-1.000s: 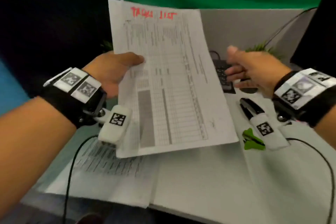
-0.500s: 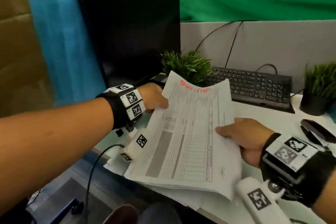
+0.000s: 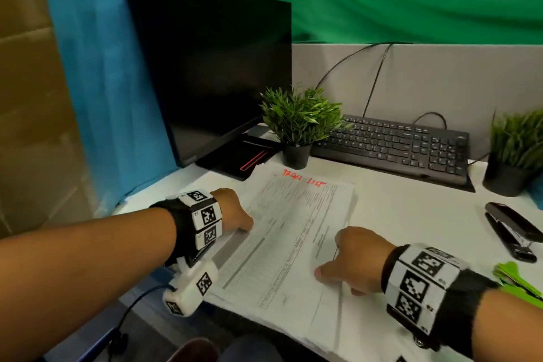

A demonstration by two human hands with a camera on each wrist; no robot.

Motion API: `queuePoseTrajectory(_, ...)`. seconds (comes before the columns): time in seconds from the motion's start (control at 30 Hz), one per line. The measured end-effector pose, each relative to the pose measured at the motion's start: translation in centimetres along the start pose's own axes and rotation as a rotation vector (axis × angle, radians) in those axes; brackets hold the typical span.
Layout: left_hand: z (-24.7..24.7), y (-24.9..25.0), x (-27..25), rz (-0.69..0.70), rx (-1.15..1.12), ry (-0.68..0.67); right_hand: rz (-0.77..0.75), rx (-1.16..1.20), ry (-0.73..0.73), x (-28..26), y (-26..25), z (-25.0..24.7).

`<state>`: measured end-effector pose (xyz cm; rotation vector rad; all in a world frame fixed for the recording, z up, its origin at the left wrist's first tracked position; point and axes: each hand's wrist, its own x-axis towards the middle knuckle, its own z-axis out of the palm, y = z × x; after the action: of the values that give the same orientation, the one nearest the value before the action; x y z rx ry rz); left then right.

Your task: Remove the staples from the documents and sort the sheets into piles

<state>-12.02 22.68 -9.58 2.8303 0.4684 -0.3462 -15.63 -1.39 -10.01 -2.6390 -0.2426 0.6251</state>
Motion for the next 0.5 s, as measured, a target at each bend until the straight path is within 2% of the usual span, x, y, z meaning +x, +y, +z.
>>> queuePoseTrajectory(0.2,-0.8,1.1,-0.5,-0.036,-0.015,-0.103,-0.006,-0.188,-0.002,-0.7,0.2,-0.4)
queuePoseTrajectory(0.33,0.0,2.2,0.0,-0.059,-0.1,-0.007,-0.002,-0.198,-0.001,-1.1,0.9,-0.6)
queuePoseTrajectory(0.43,-0.1,3.0,-0.2,-0.018,-0.071,0.006,-0.021,-0.211,-0.002,-1.5,0.9,-0.7)
queuePoseTrajectory(0.5,-0.6,3.6,-0.9,0.019,0.004,-0.039,-0.035,-0.229,-0.001,-1.7,0.8,-0.7)
